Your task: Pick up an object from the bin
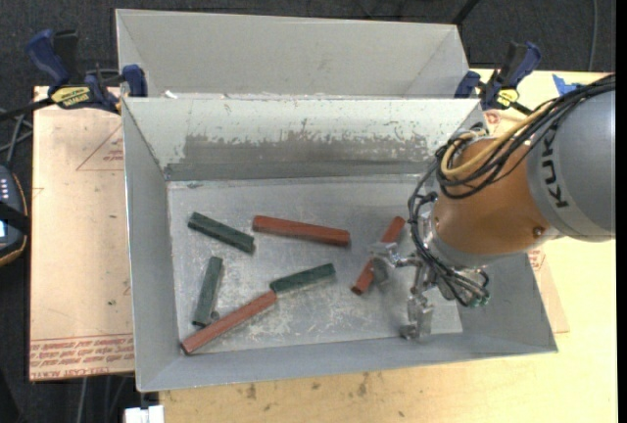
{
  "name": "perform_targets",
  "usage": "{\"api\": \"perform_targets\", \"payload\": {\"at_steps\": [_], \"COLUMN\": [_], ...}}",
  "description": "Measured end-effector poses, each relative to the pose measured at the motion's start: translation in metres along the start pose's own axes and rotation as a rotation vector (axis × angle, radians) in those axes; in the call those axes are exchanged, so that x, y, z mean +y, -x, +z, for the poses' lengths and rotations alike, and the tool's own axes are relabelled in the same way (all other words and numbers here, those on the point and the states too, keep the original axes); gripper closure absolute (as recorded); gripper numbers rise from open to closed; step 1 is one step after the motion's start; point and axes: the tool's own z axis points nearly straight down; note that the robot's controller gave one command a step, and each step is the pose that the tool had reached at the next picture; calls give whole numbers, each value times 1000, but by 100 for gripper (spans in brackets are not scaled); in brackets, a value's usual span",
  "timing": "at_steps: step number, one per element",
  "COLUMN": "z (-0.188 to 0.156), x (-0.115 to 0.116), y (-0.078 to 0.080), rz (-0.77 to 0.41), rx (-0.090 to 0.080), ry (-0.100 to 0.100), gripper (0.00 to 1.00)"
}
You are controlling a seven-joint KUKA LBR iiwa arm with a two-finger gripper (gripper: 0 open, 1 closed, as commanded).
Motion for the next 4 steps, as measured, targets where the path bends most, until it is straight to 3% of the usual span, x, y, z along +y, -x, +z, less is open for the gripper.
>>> {"api": "perform_targets", "payload": {"at_steps": [1,2,3,4], "z": [-14,-22,0,0], "x": [33,59,128,128], "y": [50,75,115,115], "rz": [-14,-30,171,171], "rx": [9,-1,0,0], "ry": [0,3,2,3], "gripper": [0,0,100,100]}}
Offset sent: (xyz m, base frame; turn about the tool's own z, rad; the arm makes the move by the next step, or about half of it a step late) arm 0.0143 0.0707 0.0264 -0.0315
